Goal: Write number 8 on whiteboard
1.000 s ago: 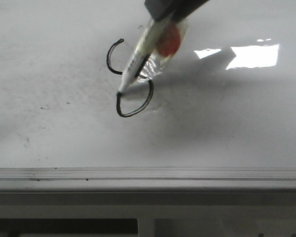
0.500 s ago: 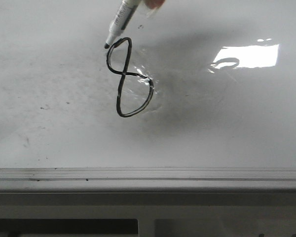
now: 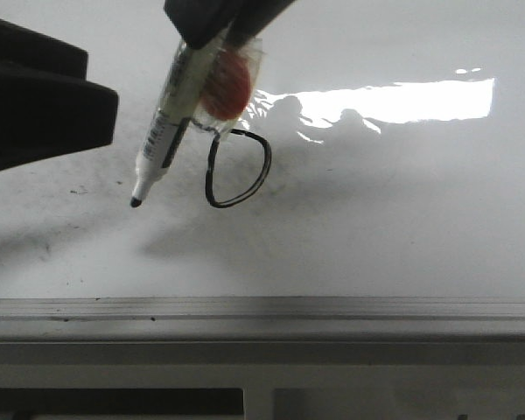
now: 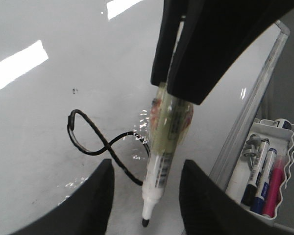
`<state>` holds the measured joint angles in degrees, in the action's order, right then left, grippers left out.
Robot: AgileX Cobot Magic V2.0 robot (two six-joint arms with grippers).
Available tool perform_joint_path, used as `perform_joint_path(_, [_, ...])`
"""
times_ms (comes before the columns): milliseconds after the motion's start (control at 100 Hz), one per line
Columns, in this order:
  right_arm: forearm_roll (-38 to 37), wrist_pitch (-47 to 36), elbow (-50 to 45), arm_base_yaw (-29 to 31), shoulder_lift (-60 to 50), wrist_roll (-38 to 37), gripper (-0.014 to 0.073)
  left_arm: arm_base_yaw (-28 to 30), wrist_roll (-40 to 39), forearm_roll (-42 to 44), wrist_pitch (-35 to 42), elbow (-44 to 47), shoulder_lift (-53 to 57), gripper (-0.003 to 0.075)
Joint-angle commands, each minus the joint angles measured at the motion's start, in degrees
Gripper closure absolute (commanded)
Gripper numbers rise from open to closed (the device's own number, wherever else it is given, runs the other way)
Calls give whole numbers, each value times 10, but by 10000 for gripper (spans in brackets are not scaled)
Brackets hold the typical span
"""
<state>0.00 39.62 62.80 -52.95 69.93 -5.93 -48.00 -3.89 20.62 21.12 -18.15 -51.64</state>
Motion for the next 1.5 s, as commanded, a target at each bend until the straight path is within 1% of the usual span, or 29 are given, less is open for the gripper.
perform_joint_path(0, [12,-38,17,-1,-10,-2,636,0,-7,-5,70,-18,-17,424])
perform_joint_path(280, [32,-41,17,-7,-10,-2,636,0,-7,-5,95,-18,-61,428])
perform_joint_path(340, [32,-41,17,-7,-10,-2,636,0,-7,-5,97,-18,-61,442])
perform_joint_path(410, [32,-41,17,-7,-10,-2,636,0,-7,-5,97,-18,-61,512])
perform_joint_path(560, [32,-41,17,-7,-10,-2,636,0,-7,-5,97,-18,-61,734])
perform_joint_path(600, [32,-41,17,-7,-10,-2,631,0,-7,-5,97,-18,-61,741])
perform_joint_path(650, [32,-42,17,-7,-10,-2,601,0,-7,-5,97,-18,-61,741])
perform_joint_path(700, [32,-46,17,-7,-10,-2,536,0,-7,-5,97,-18,-61,741])
perform_joint_path(740, [32,-48,17,-7,-10,-2,459,0,-7,-9,97,-18,-61,741])
perform_joint_path(760, [32,-50,17,-7,-10,-2,401,0,-7,-15,97,-18,-61,741])
perform_joint_path(770, [32,-51,17,-7,-10,-2,401,0,-7,-18,97,-18,-61,741])
perform_joint_path(780, [32,-51,17,-7,-10,-2,372,0,-7,-20,97,-18,-61,741])
perform_joint_path(820, [32,-51,17,-7,-10,-2,291,0,-7,-44,96,-18,-61,741])
perform_joint_path(870, [32,-51,17,-5,-10,-2,220,0,-7,-89,88,-18,-59,741])
perform_joint_path(900, [32,-51,17,-4,-10,-2,193,0,-7,-118,80,-18,-56,741])
perform_joint_path(990, [32,-48,17,-3,-12,-2,197,0,-7,-185,47,-18,-45,741])
perform_joint_path(1110, [32,-45,17,-3,-12,-2,217,0,-7,-354,16,-18,-44,741])
perform_joint_path(1180, [32,-45,17,-3,-12,-2,230,0,-7,-434,3,-19,-45,741])
perform_joint_path(1210, [32,-45,17,-3,-12,-2,230,0,-7,-456,2,-19,-45,741])
perform_joint_path(1350, [32,-45,17,-3,-12,-2,230,0,-7,-503,-11,-19,-45,741])
perform_joint_path(1490, [32,-45,17,-3,-12,-2,230,0,-7,-504,-34,-19,-46,741])
